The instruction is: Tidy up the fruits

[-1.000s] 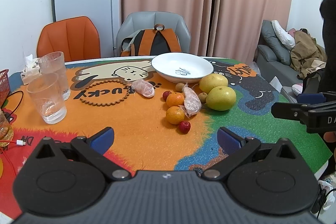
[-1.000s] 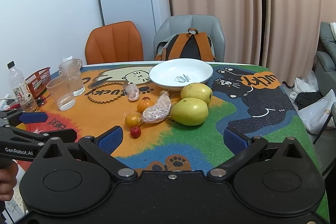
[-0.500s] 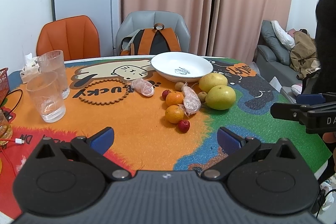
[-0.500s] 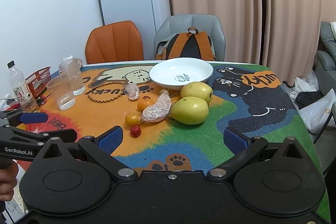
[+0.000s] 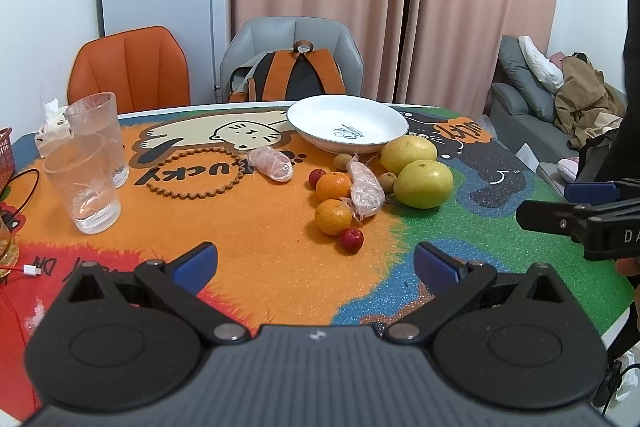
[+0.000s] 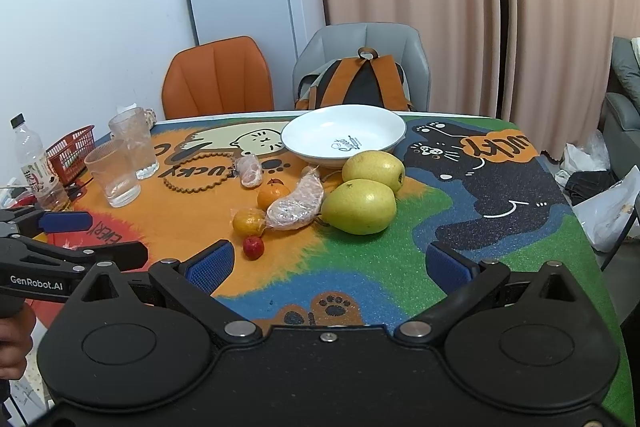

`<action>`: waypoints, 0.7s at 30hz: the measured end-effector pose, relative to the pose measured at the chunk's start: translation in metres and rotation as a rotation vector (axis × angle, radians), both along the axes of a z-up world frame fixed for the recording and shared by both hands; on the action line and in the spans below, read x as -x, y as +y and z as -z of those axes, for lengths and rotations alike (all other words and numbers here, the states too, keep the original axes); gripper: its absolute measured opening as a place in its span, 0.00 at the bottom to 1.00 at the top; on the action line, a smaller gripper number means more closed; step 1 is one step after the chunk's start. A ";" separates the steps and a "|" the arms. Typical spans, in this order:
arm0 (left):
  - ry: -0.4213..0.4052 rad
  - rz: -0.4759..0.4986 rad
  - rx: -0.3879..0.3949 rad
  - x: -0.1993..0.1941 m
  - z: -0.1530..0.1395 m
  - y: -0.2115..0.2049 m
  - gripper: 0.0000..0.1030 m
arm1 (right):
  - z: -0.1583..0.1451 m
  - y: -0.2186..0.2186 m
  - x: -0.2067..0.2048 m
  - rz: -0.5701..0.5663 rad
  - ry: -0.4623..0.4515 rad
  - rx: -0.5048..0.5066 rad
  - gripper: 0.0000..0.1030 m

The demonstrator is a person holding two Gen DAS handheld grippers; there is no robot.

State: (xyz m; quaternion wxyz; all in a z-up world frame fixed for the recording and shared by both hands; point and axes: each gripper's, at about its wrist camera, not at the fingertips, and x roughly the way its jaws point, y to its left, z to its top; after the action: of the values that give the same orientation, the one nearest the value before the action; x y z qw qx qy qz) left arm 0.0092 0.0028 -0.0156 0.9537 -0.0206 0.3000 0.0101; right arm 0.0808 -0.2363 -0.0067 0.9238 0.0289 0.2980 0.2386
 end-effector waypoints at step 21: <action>0.048 0.002 0.039 -0.055 0.032 -0.001 0.98 | 0.036 -0.009 -0.054 0.002 0.065 -0.044 0.92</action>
State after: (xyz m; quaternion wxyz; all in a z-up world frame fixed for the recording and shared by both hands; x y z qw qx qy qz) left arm 0.0638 0.0021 -0.0474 0.9456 -0.0388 0.3230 0.0037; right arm 0.1349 -0.2450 -0.0431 0.9130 0.0574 0.3226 0.2429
